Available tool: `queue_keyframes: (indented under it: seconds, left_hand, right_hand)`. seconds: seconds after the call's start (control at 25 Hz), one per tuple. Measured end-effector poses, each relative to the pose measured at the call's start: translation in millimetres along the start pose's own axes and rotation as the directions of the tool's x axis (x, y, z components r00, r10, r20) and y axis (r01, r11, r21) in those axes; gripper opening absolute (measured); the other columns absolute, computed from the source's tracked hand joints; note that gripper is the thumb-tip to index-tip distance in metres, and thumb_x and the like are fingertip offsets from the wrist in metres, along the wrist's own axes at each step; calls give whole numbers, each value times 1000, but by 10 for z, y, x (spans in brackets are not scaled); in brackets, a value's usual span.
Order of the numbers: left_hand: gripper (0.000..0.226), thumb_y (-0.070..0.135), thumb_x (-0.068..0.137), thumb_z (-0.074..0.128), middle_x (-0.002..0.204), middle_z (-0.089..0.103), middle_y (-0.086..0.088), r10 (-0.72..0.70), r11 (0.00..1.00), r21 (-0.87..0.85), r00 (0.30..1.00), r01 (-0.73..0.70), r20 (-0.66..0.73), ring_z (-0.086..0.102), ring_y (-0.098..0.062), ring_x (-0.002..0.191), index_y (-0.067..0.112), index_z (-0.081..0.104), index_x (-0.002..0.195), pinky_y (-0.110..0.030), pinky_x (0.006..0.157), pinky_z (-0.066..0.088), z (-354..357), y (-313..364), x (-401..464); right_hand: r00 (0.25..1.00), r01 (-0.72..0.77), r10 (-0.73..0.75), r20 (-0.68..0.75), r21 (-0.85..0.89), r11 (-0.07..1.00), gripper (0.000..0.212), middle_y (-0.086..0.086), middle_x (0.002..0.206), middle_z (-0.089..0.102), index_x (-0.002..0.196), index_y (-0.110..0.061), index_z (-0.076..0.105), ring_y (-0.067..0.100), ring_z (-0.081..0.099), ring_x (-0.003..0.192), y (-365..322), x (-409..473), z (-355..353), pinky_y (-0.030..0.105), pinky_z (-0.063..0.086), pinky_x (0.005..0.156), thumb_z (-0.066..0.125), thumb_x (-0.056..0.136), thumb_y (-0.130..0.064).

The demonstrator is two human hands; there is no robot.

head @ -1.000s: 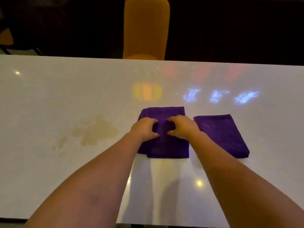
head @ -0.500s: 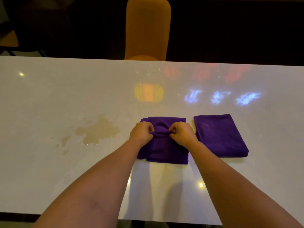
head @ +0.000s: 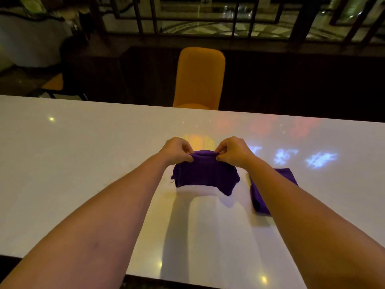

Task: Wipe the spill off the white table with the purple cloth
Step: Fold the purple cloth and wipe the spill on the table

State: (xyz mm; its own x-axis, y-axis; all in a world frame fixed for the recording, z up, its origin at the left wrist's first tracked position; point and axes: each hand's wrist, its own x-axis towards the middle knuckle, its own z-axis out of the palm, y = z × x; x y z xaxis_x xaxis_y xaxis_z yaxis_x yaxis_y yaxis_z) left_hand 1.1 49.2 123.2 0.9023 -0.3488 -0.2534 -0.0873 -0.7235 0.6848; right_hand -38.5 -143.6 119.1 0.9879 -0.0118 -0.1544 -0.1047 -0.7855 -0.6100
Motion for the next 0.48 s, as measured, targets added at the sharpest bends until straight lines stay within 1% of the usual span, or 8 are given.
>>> queue_keyframes:
  seconds: [0.08,0.16,0.36,0.48]
  left_hand:
    - [12,7,73,72,74,60,1,20,1000,19,1000,-19,-22,56,-16,73,14,65,80,-23,60,46,-171,38,-70]
    - [13,7,74,71,74,59,2,19,999,43,998,-17,-53,56,-14,71,16,64,80,-22,57,46,-319,25,-145]
    - [15,6,75,70,76,61,1,1,999,39,997,2,-83,57,-14,73,19,62,77,-22,58,48,-572,-144,-250]
    - [13,7,75,70,77,61,1,-8,999,43,997,11,-73,57,-13,72,17,62,79,-21,57,46,-653,-362,-237]
  right_hand:
    - [999,43,-43,-15,-13,999,18,7,97,66,99,-9,70,19,57,81,-161,28,-52,25,48,72,65,81,-7]
    - [997,78,-78,-12,-32,996,18,6,97,65,99,-10,70,19,57,82,-335,71,-46,25,49,72,65,82,-8]
    - [994,106,-106,12,-60,993,19,2,92,61,101,-10,69,18,57,82,-653,159,83,25,49,70,65,82,-8]
    - [994,101,-98,41,-72,992,20,4,93,62,102,-9,68,19,57,83,-783,235,251,25,49,70,64,83,-8]
